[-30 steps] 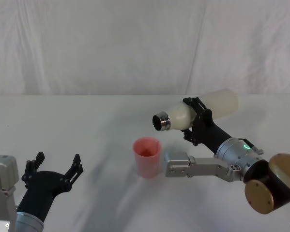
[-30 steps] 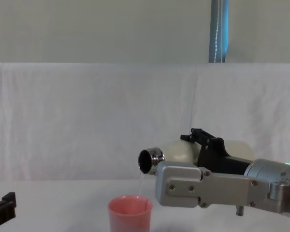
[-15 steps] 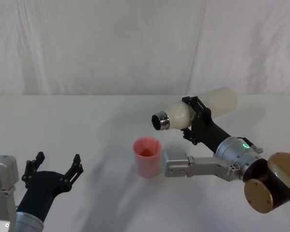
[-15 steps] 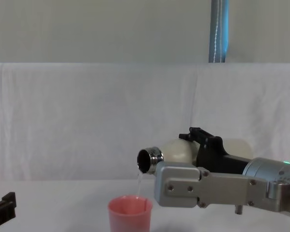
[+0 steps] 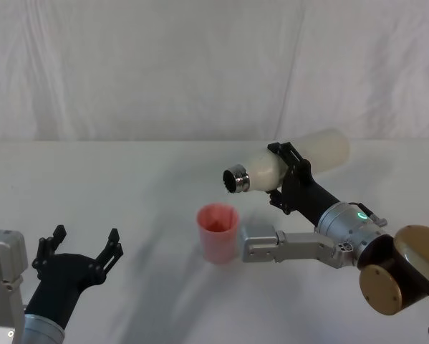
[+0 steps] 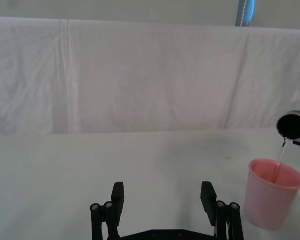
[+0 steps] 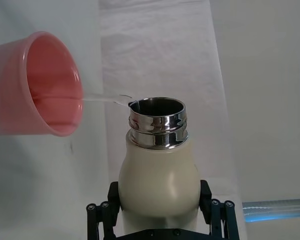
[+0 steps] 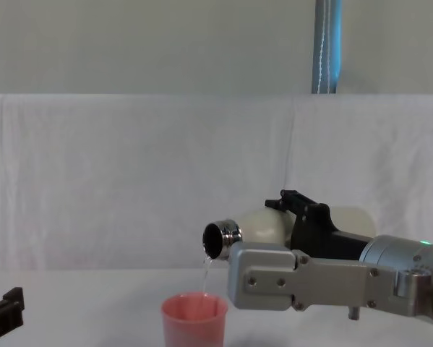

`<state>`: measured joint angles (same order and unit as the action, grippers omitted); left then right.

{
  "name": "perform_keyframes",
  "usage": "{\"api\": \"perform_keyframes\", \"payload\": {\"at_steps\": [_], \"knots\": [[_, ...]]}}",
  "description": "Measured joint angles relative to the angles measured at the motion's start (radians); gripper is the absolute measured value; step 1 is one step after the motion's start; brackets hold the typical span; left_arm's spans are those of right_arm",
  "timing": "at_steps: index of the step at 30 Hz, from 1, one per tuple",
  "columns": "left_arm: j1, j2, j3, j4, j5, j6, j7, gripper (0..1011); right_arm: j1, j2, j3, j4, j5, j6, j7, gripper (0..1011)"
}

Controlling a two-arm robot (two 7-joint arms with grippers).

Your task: Grasp the thermos with one hand and pour water into the cup lid.

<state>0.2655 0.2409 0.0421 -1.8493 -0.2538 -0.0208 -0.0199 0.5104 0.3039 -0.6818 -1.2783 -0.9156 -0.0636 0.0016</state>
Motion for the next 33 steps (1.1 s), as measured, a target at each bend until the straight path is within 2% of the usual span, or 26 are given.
{"api": "perform_keyframes", "payload": {"at_steps": [33], "knots": [[0.0, 0.0, 0.0, 0.0, 0.0, 0.0, 0.0, 1001, -0.006, 0.009, 0.001, -0.011, -0.005, 0.002, -0.004, 961]]}}
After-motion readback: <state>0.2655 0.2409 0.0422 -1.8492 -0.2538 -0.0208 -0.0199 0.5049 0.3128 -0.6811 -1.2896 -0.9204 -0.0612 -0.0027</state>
